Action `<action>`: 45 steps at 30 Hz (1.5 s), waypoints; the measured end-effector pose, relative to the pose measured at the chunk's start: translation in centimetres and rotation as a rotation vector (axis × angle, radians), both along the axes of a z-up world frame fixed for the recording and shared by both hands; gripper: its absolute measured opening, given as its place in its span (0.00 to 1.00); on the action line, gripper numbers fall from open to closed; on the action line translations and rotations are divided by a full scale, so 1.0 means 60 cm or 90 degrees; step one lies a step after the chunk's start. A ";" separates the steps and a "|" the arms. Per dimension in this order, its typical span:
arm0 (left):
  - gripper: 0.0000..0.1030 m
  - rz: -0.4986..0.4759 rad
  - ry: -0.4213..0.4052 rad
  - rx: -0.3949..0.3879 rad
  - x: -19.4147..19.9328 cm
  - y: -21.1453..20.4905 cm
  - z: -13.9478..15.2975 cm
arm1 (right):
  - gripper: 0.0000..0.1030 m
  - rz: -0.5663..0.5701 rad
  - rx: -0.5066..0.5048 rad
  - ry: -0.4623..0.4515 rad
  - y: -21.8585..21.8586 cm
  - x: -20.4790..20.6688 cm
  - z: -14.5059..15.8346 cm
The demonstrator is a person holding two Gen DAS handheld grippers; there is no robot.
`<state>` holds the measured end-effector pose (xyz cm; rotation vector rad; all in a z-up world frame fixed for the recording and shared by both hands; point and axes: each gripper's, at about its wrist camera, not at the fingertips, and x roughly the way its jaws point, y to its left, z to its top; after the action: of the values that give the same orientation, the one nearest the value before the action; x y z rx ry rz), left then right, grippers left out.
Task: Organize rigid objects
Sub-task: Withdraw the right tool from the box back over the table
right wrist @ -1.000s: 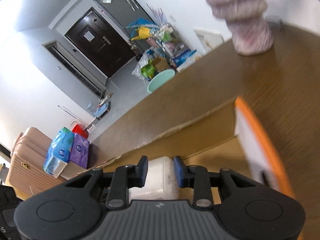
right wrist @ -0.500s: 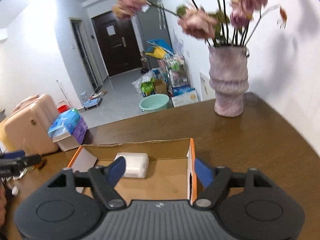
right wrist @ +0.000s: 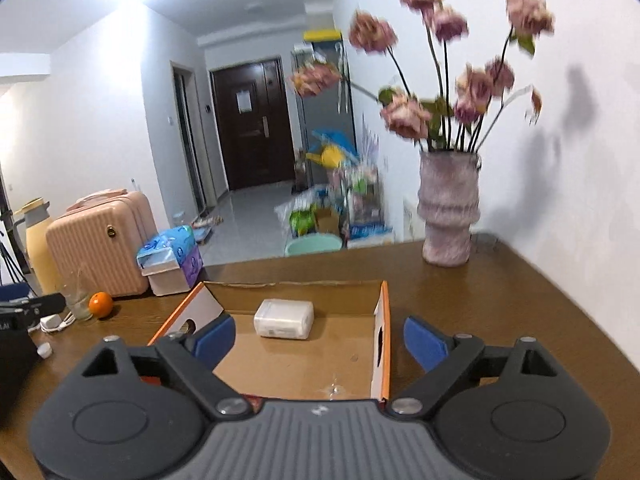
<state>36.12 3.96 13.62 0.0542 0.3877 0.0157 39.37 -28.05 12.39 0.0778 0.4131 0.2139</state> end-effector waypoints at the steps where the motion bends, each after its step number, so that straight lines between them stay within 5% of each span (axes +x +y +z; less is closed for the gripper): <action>1: 1.00 -0.001 -0.001 -0.007 -0.015 0.002 -0.005 | 0.94 -0.003 0.002 -0.014 0.001 -0.018 -0.007; 10: 1.00 -0.006 -0.038 -0.041 -0.152 0.022 -0.061 | 0.98 -0.003 0.013 -0.062 -0.002 -0.165 -0.073; 19: 1.00 -0.060 -0.114 -0.062 -0.367 0.048 -0.092 | 1.00 0.013 0.025 -0.075 -0.009 -0.341 -0.130; 22: 1.00 -0.099 -0.109 -0.038 -0.421 0.055 -0.108 | 1.00 -0.004 -0.017 -0.083 0.008 -0.406 -0.143; 28: 1.00 -0.070 -0.075 -0.056 -0.497 0.075 -0.154 | 1.00 -0.008 0.033 -0.063 0.020 -0.503 -0.192; 37: 1.00 -0.087 -0.041 -0.076 -0.488 0.062 -0.182 | 1.00 -0.035 0.006 -0.069 0.030 -0.531 -0.198; 45: 1.00 -0.080 0.014 -0.062 -0.425 0.062 -0.226 | 0.97 0.002 -0.008 -0.001 0.061 -0.458 -0.238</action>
<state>10.60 7.67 0.03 -0.0180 0.4063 -0.1276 11.87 -24.38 -1.88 0.0652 0.4136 0.2146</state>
